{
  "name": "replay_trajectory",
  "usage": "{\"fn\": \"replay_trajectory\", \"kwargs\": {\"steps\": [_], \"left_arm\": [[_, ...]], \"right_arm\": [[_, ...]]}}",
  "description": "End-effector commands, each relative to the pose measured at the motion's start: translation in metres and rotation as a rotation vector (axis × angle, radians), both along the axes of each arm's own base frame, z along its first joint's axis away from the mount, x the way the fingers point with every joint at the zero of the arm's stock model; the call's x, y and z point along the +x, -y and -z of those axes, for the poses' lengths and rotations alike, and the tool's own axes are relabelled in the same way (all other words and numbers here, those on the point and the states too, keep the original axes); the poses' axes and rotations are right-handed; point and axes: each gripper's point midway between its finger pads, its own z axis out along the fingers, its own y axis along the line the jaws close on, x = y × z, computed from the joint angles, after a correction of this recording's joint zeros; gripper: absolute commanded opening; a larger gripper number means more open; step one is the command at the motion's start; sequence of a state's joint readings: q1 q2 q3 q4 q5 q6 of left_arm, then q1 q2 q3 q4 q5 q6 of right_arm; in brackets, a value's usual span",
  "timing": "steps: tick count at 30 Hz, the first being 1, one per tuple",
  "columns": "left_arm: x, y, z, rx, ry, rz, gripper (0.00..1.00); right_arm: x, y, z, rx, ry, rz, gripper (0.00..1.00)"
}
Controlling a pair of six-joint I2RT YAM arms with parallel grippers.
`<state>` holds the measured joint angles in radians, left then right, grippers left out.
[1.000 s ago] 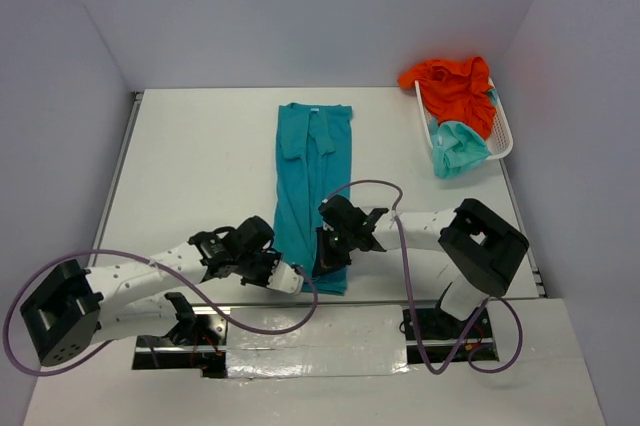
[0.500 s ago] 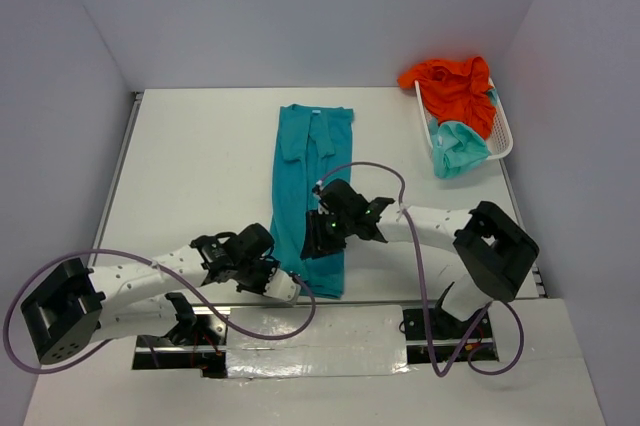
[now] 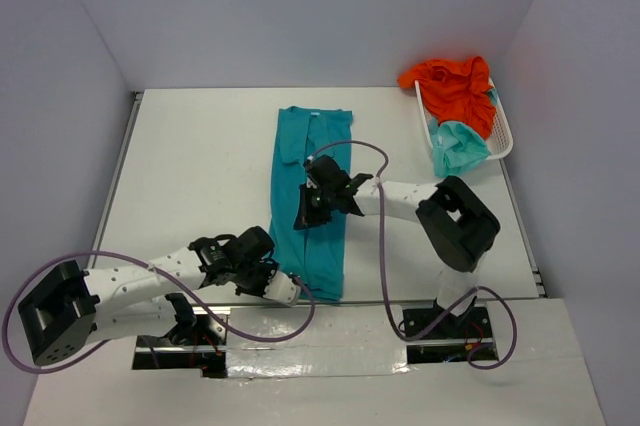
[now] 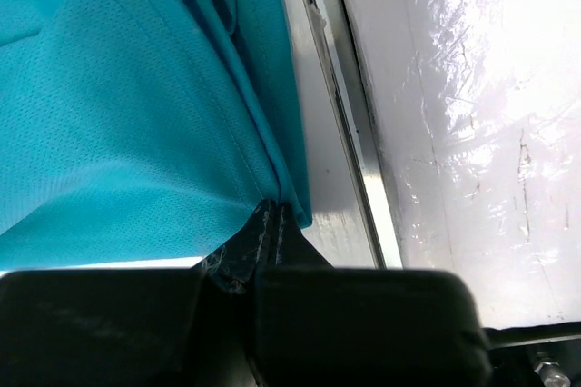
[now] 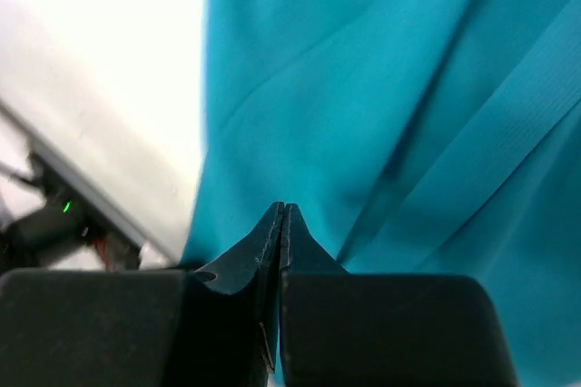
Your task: Fold and stack the t-shirts
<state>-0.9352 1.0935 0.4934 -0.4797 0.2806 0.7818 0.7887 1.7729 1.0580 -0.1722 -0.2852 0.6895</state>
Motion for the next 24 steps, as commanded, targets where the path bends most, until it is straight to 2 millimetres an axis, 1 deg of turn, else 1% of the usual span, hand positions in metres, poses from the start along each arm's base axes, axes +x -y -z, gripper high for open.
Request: {"fn": "replay_trajectory", "kwargs": {"steps": [1, 2, 3, 4, 5, 7, 9, 11, 13, 14, 18, 21, 22, 23, 24], "left_arm": [[-0.006, -0.007, -0.002, 0.010, -0.018, -0.043, 0.00], [-0.006, -0.008, -0.003, 0.007, -0.013, -0.051, 0.00], [-0.004, -0.007, -0.006, -0.010, 0.005, -0.060, 0.00], [-0.003, -0.009, -0.005, -0.008, 0.018, -0.058, 0.00], [-0.003, -0.010, -0.006, -0.012, 0.023, -0.052, 0.00], [-0.002, -0.013, -0.007, -0.003, 0.038, -0.047, 0.00], [-0.004, -0.020, -0.004, 0.029, 0.031, -0.044, 0.00], [-0.007, -0.020, -0.003, 0.032, 0.021, -0.030, 0.00], [-0.008, -0.018, -0.004, 0.027, 0.012, -0.007, 0.00], [-0.013, -0.019, -0.003, 0.037, -0.009, 0.006, 0.00], [-0.020, -0.021, -0.006, 0.041, -0.032, 0.058, 0.00], [-0.011, -0.022, -0.017, 0.021, 0.027, 0.026, 0.07], [-0.011, -0.021, -0.021, 0.005, 0.044, 0.036, 0.10], [-0.011, -0.019, -0.027, -0.031, 0.067, 0.047, 0.12], [-0.015, -0.018, -0.029, -0.051, 0.061, 0.067, 0.16]], "right_arm": [[0.023, 0.005, 0.021, -0.054, -0.007, 0.046, 0.00], [0.024, 0.009, 0.035, -0.078, -0.029, 0.056, 0.00], [0.027, 0.015, 0.043, -0.097, -0.040, 0.075, 0.00], [0.027, 0.017, 0.048, -0.110, -0.055, 0.083, 0.00], [0.026, 0.021, 0.060, -0.134, -0.079, 0.088, 0.00], [0.027, 0.027, 0.067, -0.174, -0.094, 0.103, 0.00], [0.028, 0.035, 0.071, -0.204, -0.093, 0.126, 0.00], [0.036, 0.037, 0.069, -0.203, -0.061, 0.141, 0.00], [0.047, 0.039, 0.062, -0.219, -0.026, 0.149, 0.00], [0.051, 0.038, 0.058, -0.231, -0.011, 0.138, 0.00], [0.059, 0.039, 0.050, -0.241, 0.028, 0.122, 0.00], [0.062, 0.040, 0.045, -0.245, 0.052, 0.116, 0.00], [0.063, 0.039, 0.043, -0.236, 0.057, 0.113, 0.00], [0.061, 0.036, 0.043, -0.222, 0.055, 0.100, 0.00], [0.061, 0.034, 0.043, -0.219, 0.054, 0.098, 0.00]]}}
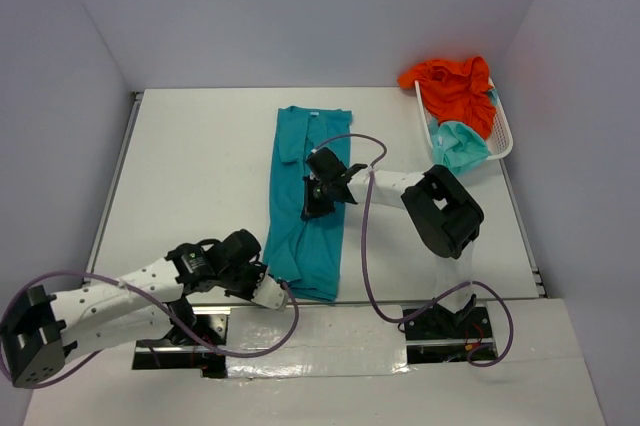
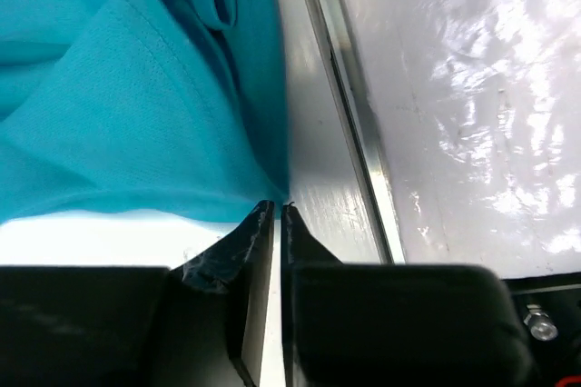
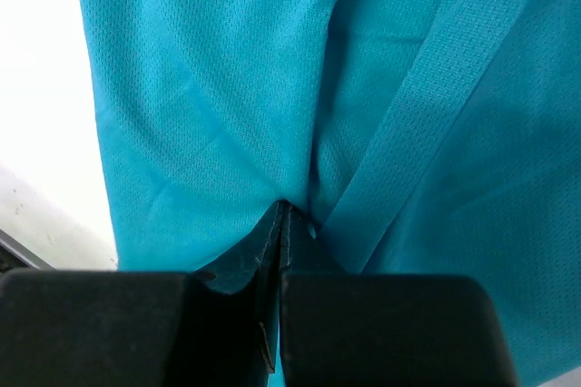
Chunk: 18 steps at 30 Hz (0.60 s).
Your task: Fold and stack the t-shirts
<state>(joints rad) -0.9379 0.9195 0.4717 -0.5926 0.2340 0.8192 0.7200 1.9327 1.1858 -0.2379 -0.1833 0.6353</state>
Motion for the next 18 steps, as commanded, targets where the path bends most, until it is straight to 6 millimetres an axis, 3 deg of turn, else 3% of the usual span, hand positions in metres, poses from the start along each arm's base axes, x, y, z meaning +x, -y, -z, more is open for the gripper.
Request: {"fn": "replay_trajectory", "kwargs": {"steps": [1, 6, 10, 11, 15, 18], "left_arm": [[-0.014, 0.002, -0.016, -0.058, -0.017, 0.066, 0.22], [-0.030, 0.003, -0.030, -0.080, -0.067, 0.143, 0.49], [-0.001, 0.022, -0.042, -0.153, 0.038, 0.046, 0.56], [0.013, 0.034, -0.046, -0.184, 0.082, 0.022, 0.57], [0.020, 0.046, -0.039, -0.142, 0.026, 0.002, 0.62], [0.018, 0.042, -0.021, -0.086, -0.020, -0.021, 0.62]], "right_arm": [[0.011, 0.015, 0.006, -0.077, 0.036, 0.007, 0.00], [0.011, 0.003, -0.004, -0.022, 0.054, -0.032, 0.00], [0.014, -0.013, -0.032, 0.016, 0.119, -0.098, 0.01], [0.015, -0.016, -0.041, 0.022, 0.135, -0.109, 0.05], [0.011, -0.011, -0.078, 0.052, 0.177, -0.101, 0.24], [-0.006, 0.001, -0.077, 0.036, 0.129, -0.097, 0.32]]}}
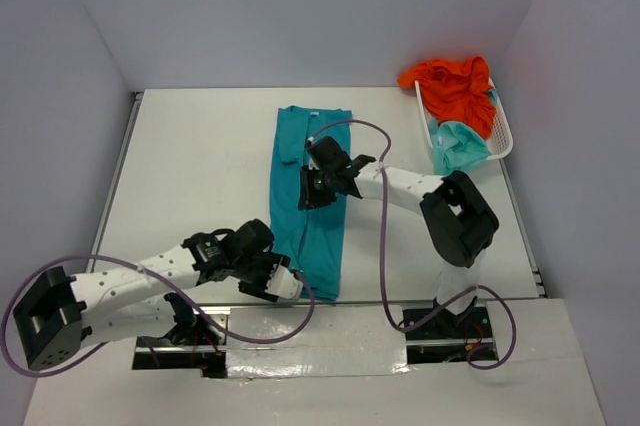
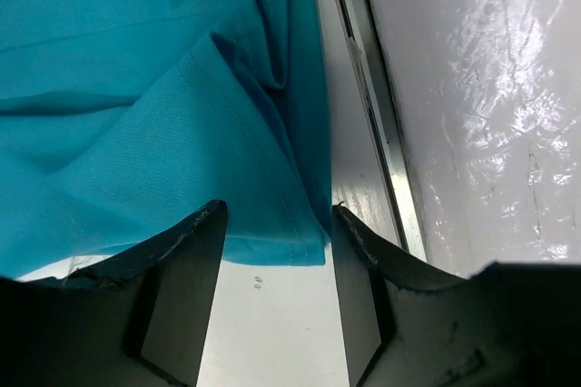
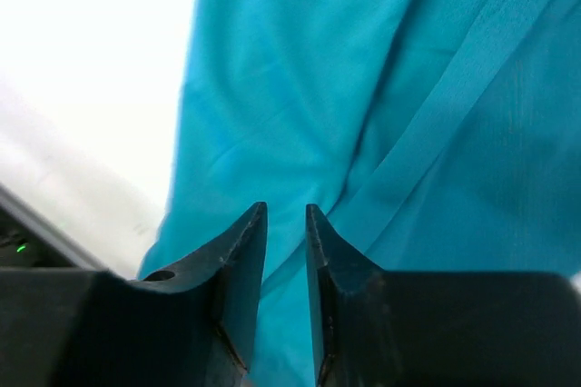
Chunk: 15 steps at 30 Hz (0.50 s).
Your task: Fold and stack the t-shirts
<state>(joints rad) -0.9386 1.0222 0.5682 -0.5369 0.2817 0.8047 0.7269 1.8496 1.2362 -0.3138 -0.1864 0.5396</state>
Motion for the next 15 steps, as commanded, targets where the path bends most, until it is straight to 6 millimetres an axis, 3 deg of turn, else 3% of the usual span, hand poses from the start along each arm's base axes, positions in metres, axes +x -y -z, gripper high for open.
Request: {"fn": "replay_trajectory", "kwargs": {"steps": [1, 5, 9, 10, 12, 15], "left_arm": [[0.006, 0.011, 0.000, -0.020, -0.016, -0.042, 0.61], [0.012, 0.015, 0.005, -0.025, -0.007, -0.083, 0.59], [0.019, 0.006, 0.012, 0.022, 0.030, -0.101, 0.38], [0.014, 0.003, 0.013, 0.026, 0.018, -0.088, 0.22], [0.010, 0.001, 0.014, 0.024, 0.005, -0.077, 0.00], [0.001, -0.001, 0.012, 0.009, -0.020, -0.061, 0.00]], "right_arm": [[-0.016, 0.004, -0.040, 0.042, 0.034, -0.022, 0.33], [-0.059, 0.002, -0.025, 0.056, -0.055, -0.068, 0.42], [-0.081, -0.014, -0.017, 0.111, -0.122, -0.094, 0.41], [-0.083, -0.016, -0.010, 0.120, -0.155, -0.075, 0.40], [-0.086, -0.018, -0.006, 0.130, -0.186, -0.069, 0.40], [-0.089, -0.022, -0.001, 0.152, -0.214, -0.061, 0.41]]}}
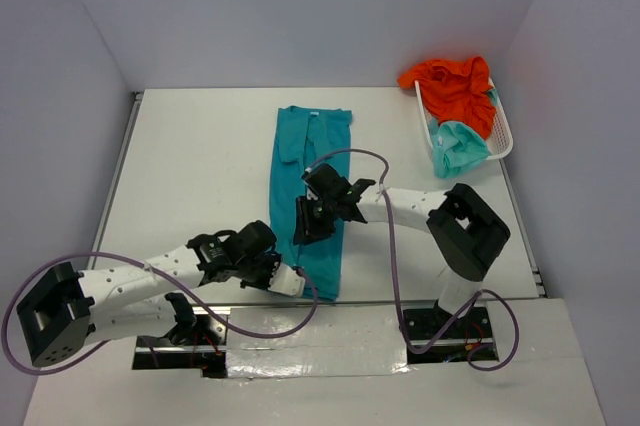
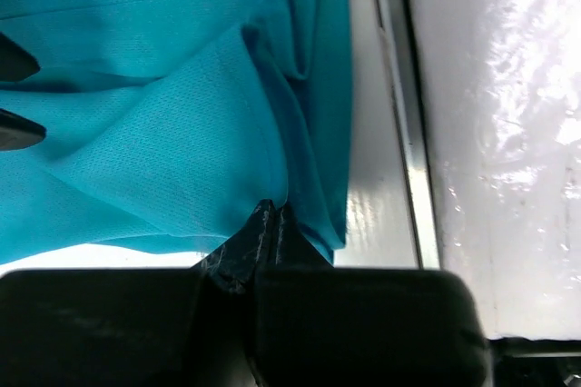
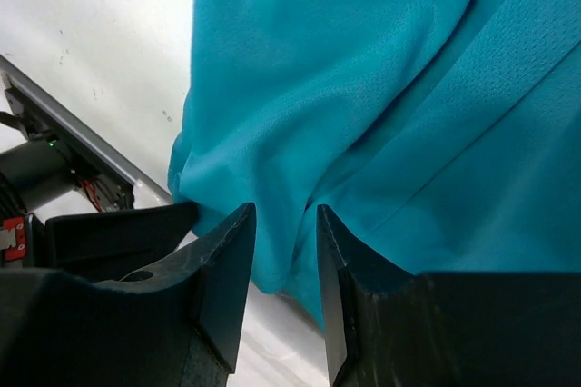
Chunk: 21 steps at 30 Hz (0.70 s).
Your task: Fold and stack the t-shirts
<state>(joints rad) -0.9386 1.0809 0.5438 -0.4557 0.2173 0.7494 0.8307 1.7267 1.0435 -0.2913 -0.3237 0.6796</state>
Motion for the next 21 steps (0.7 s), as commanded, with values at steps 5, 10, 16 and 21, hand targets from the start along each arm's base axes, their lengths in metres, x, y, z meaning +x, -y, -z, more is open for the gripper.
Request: {"fn": "replay_trajectory", "kwargs": {"steps": [5, 10, 16, 21], "left_arm": [[-0.022, -0.002, -0.005, -0.047, -0.057, 0.037, 0.00], [-0.024, -0.003, -0.004, -0.051, -0.061, 0.043, 0.00], [-0.035, -0.013, 0.001, -0.020, -0.094, 0.079, 0.00], [-0.048, -0.014, 0.006, -0.012, -0.130, 0.171, 0.05]], "right_arm": [[0.003, -0.022, 0.008, 0.090, -0.057, 0.019, 0.43], [0.008, -0.021, 0.026, 0.033, -0.081, 0.030, 0.43], [0.006, -0.009, 0.024, -0.026, -0.063, 0.037, 0.48], [0.010, -0.008, 0.016, -0.035, -0.024, 0.020, 0.50]]}}
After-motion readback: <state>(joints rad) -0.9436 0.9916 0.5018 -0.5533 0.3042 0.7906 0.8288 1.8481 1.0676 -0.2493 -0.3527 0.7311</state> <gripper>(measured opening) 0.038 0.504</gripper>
